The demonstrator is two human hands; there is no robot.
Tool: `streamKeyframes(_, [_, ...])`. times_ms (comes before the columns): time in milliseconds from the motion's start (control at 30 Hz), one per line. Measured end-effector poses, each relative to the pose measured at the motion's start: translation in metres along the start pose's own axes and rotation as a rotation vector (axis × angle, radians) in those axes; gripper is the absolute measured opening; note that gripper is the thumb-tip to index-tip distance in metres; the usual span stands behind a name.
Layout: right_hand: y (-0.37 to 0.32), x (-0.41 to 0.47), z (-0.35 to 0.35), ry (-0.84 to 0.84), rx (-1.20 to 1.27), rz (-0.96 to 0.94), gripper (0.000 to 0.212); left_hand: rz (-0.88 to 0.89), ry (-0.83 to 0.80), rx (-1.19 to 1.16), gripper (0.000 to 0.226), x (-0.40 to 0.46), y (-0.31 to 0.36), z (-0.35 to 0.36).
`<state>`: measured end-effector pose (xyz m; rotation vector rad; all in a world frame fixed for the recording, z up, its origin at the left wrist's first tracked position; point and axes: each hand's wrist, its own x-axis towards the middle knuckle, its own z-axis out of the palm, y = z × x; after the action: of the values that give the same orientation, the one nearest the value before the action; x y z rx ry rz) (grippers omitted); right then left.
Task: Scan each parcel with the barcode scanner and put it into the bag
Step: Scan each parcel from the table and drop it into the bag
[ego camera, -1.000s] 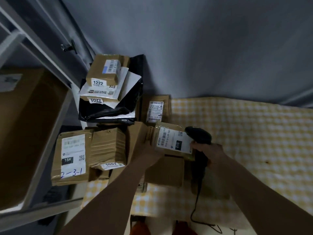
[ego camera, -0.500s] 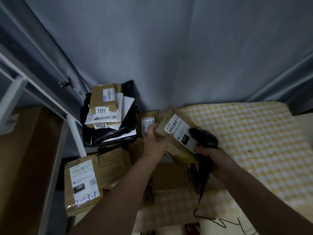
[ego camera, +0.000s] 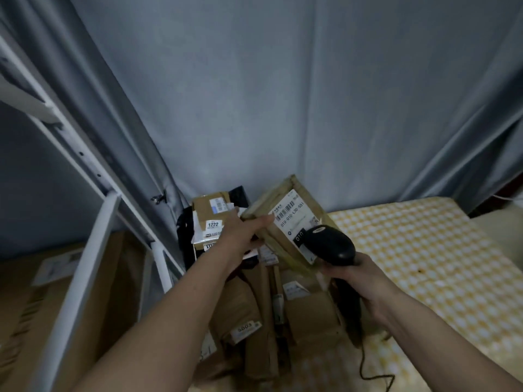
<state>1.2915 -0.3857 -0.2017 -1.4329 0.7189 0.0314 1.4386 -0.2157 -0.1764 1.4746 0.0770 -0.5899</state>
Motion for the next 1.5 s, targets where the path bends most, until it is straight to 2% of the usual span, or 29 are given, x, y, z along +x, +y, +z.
streamKeyframes(67, [-0.008,-0.012,0.009,0.015,-0.044,-0.051,0.015,0.071,0.008,0.023,0.081,-0.007,0.015,-0.013])
streamKeyframes(167, [-0.025,-0.030,0.022,0.006,-0.084,-0.140,0.015,0.121,0.003,0.060,0.082,-0.019,0.036,-0.032])
streamKeyframes(300, [-0.052,-0.049,0.040,-0.022,-0.156,-0.298,0.010,0.158,-0.065,0.081,0.058,-0.030,0.056,-0.056])
streamKeyframes(367, [-0.060,-0.056,0.047,-0.048,-0.177,-0.345,0.009,0.164,-0.078,0.073,0.055,-0.033,0.063,-0.064])
streamKeyframes(633, [-0.070,-0.060,0.060,-0.095,-0.176,-0.387,0.023,0.178,-0.085,0.046,0.058,-0.028,0.072,-0.077])
streamKeyframes(1067, [-0.074,-0.059,0.064,-0.086,-0.166,-0.374,0.015,0.148,-0.057,0.020,0.059,-0.023,0.074,-0.071])
streamKeyframes(1167, [-0.070,-0.059,0.059,-0.066,-0.134,-0.372,0.017,0.117,-0.033,0.010,0.055,-0.018,0.071,-0.063])
streamKeyframes(1233, [-0.065,-0.058,0.054,-0.015,-0.083,-0.373,0.016,0.076,0.045,0.008,0.055,-0.015,0.069,-0.052])
streamKeyframes(1333, [-0.055,-0.059,0.043,0.091,0.040,-0.369,0.020,-0.055,0.137,-0.071,0.061,-0.013,0.062,-0.027])
streamKeyframes(1433, [-0.042,-0.065,0.023,0.179,0.125,-0.353,0.026,-0.194,0.058,-0.084,0.028,-0.015,0.047,0.007])
streamKeyframes(1500, [-0.032,-0.071,0.005,0.232,0.156,-0.326,0.026,-0.233,0.004,-0.048,0.018,-0.016,0.032,0.032])
